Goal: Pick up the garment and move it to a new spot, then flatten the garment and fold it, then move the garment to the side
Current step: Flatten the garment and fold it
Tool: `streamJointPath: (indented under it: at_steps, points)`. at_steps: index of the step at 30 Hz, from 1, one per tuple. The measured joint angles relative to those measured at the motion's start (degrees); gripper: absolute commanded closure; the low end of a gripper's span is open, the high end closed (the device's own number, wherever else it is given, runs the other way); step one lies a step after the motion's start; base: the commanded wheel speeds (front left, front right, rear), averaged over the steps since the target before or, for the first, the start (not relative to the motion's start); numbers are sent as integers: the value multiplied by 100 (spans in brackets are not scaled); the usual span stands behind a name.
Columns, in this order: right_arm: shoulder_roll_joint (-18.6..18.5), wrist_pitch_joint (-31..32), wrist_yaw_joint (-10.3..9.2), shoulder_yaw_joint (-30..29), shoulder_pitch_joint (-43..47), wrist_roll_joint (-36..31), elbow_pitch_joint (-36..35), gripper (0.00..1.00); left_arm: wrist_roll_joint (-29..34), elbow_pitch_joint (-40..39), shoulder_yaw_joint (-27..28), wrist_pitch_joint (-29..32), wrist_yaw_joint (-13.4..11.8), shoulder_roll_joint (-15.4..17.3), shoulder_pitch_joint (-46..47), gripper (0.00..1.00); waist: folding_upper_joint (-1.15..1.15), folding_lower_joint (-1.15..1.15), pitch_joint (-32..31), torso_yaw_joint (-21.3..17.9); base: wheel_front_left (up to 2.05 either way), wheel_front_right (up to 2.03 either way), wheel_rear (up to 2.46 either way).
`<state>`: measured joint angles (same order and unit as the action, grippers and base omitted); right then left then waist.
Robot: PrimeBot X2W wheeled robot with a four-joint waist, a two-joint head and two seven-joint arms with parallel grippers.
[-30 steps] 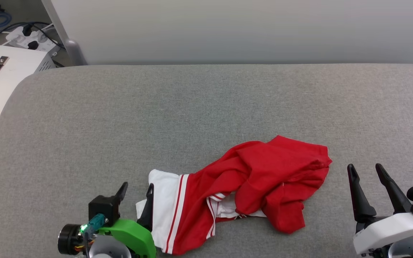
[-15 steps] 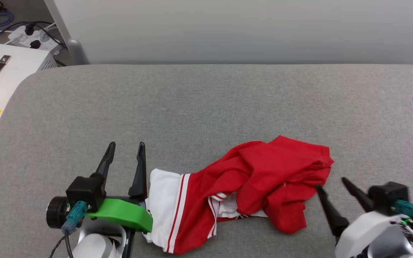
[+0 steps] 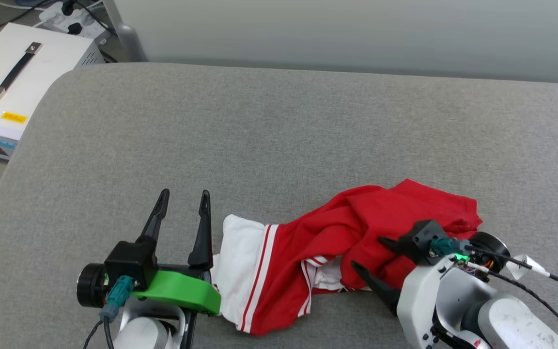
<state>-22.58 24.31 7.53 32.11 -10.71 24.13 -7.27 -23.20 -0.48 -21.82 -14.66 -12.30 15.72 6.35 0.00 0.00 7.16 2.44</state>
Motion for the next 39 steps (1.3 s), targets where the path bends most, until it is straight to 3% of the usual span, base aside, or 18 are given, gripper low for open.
streamJointPath:
  at_steps: [7,8,9,10,22,23,30,37,38,39]
  points:
    - [-345,545,0,396,-591,126,528,0,114,131,44,0,141,-204,17,0,0,0,290,182,0,0,0]
    - [-367,561,1,415,-681,146,571,21,154,153,71,0,148,-238,23,0,0,0,341,204,0,0,0]
    - [-396,597,0,435,-782,176,610,52,188,168,101,0,157,-283,35,0,0,0,392,226,0,0,0]
    - [-419,603,0,438,-857,200,633,100,212,182,120,0,181,-314,53,0,0,0,430,244,0,0,0]
    - [-924,361,0,-37,-2262,270,950,100,470,240,352,0,450,-641,201,0,0,0,713,520,0,0,0]
    - [-1081,218,1,-38,-2777,299,1268,100,535,248,359,0,531,-737,299,0,0,0,827,585,0,0,0]
    - [-1446,-213,1,245,-3949,460,2488,100,680,352,361,0,750,-1009,573,0,0,0,1220,805,0,0,0]
    - [-1548,-1027,1,566,-4480,659,3886,100,734,432,368,0,900,-1179,705,0,0,1,1567,1064,0,0,0]
    - [-1332,-1438,1,594,-4478,821,4548,25,757,521,413,0,911,-1207,708,0,0,1,1661,1158,0,0,0]
    - [-1245,-1564,1,591,-4462,886,4687,0,762,548,431,0,913,-1210,707,0,0,1,1654,1163,0,0,0]
